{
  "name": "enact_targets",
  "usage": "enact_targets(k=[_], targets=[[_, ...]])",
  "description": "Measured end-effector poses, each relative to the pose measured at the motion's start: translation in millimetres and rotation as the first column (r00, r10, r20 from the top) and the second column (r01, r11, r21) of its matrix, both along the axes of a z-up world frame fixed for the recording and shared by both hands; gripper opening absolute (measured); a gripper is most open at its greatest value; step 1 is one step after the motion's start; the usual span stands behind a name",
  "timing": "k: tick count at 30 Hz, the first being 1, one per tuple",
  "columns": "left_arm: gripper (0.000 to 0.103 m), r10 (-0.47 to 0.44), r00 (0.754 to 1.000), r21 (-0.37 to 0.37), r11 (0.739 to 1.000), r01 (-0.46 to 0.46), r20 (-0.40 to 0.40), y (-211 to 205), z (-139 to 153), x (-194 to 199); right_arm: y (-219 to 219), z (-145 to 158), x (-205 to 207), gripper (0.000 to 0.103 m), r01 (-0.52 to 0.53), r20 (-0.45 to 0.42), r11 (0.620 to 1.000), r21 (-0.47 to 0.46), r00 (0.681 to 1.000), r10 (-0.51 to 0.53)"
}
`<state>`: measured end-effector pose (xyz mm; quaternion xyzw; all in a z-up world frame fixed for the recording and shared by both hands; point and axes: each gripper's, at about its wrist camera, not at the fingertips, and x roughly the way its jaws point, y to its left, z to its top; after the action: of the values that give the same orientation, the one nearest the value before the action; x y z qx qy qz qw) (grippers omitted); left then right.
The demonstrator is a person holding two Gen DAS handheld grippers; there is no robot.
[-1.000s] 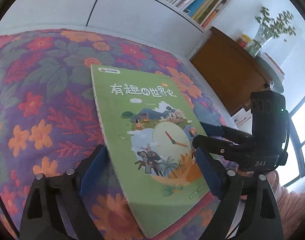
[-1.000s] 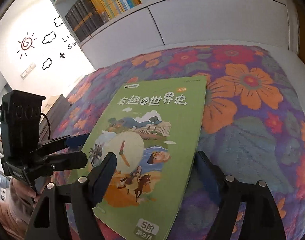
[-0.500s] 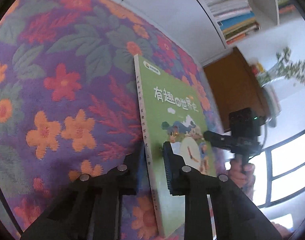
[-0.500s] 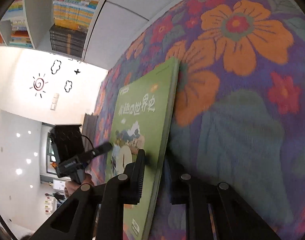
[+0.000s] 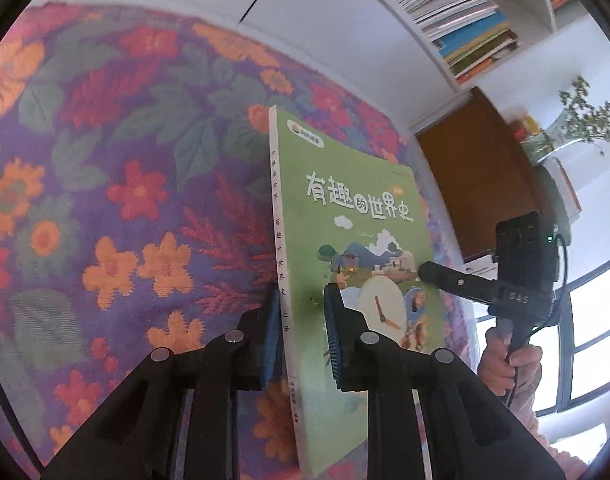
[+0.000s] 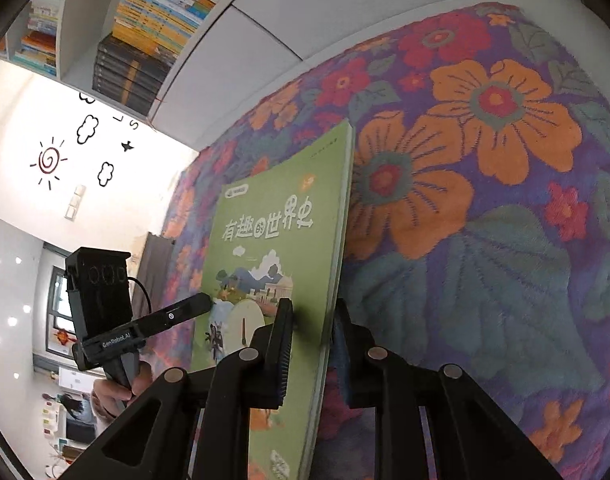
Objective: Organize books
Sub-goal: 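Carry the upright green book with the left tool to the standing books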
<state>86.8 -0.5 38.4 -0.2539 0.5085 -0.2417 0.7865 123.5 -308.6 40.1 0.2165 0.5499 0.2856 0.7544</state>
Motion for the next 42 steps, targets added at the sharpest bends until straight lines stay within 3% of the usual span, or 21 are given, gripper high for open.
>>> enact_targets(k=[6, 15, 19, 26, 34, 42], targets=[[0.021, -0.001, 0.999, 0.023, 1.0, 0.0, 0.046, 3.5, 24.6, -7.1, 2.1, 22.6, -9.6, 0.019, 0.013, 0.021, 1.0, 0.021, 1.0, -0.014], [0.021, 0.05, 0.995, 0.022, 0.998, -0.052, 0.088, 37.2, 51.7, -16.7, 27.2, 47.3, -13.8, 0.019, 0.003, -0.046, 0.997, 0.076, 0.999, 0.001], [0.024, 0.078, 0.991, 0.057, 0.995, -0.084, 0.106, 55.5, 65.1, -24.2, 48.0, 55.7, -15.8, 0.019, -0.011, -0.066, 0.996, 0.085, 0.998, 0.017], [0.025, 0.149, 0.983, 0.058, 0.986, -0.156, 0.104, 101.3, 69.4, -37.4, 102.8, 77.4, -20.4, 0.019, -0.073, -0.036, 0.994, 0.077, 0.996, 0.076], [0.025, 0.231, 0.96, 0.037, 0.97, -0.239, 0.156, 168.6, 97.6, -58.2, 171.2, 97.9, -24.5, 0.019, -0.153, -0.004, 0.985, 0.081, 0.988, 0.154], [0.027, 0.32, 0.926, 0.129, 0.928, -0.349, 0.197, 233.8, 109.7, -77.0, 253.6, 92.6, -24.4, 0.019, -0.251, -0.013, 0.964, 0.086, 0.967, 0.253]])
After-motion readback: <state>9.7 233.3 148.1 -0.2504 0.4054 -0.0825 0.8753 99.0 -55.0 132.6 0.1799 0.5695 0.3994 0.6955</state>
